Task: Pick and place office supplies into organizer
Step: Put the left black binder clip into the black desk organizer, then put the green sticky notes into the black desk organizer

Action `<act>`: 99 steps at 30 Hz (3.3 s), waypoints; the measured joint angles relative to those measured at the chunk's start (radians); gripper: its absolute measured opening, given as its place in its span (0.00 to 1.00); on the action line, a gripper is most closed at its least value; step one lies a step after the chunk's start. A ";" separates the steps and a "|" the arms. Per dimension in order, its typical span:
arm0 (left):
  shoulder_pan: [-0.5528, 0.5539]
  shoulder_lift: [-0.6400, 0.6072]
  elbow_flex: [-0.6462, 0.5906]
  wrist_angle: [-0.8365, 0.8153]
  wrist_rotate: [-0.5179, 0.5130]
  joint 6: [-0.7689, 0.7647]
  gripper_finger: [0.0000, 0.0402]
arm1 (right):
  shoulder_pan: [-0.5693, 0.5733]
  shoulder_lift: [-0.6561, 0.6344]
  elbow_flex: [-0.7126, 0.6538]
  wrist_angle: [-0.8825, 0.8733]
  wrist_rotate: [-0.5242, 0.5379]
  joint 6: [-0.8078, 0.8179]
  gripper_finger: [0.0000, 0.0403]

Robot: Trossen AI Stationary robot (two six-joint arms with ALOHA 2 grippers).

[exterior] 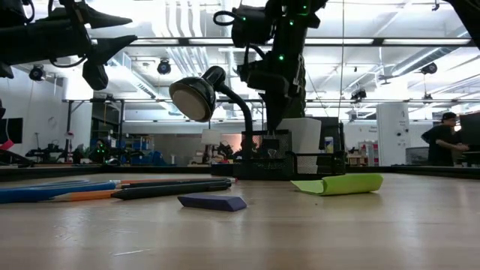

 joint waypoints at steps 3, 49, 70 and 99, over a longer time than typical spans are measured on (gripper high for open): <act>0.000 0.000 0.000 0.000 0.000 0.000 0.32 | 0.000 0.000 -0.003 0.003 0.030 0.006 0.02; 0.000 0.000 0.000 0.000 0.000 0.000 0.32 | -0.064 0.001 -0.129 0.124 -0.174 -0.032 0.02; 0.000 0.000 0.000 0.000 0.000 0.000 0.32 | -0.063 0.001 -0.129 0.122 -0.177 -0.032 0.10; 0.000 0.002 0.000 -0.002 0.000 0.001 0.32 | 0.025 -0.151 -0.069 0.057 -0.177 -0.005 0.24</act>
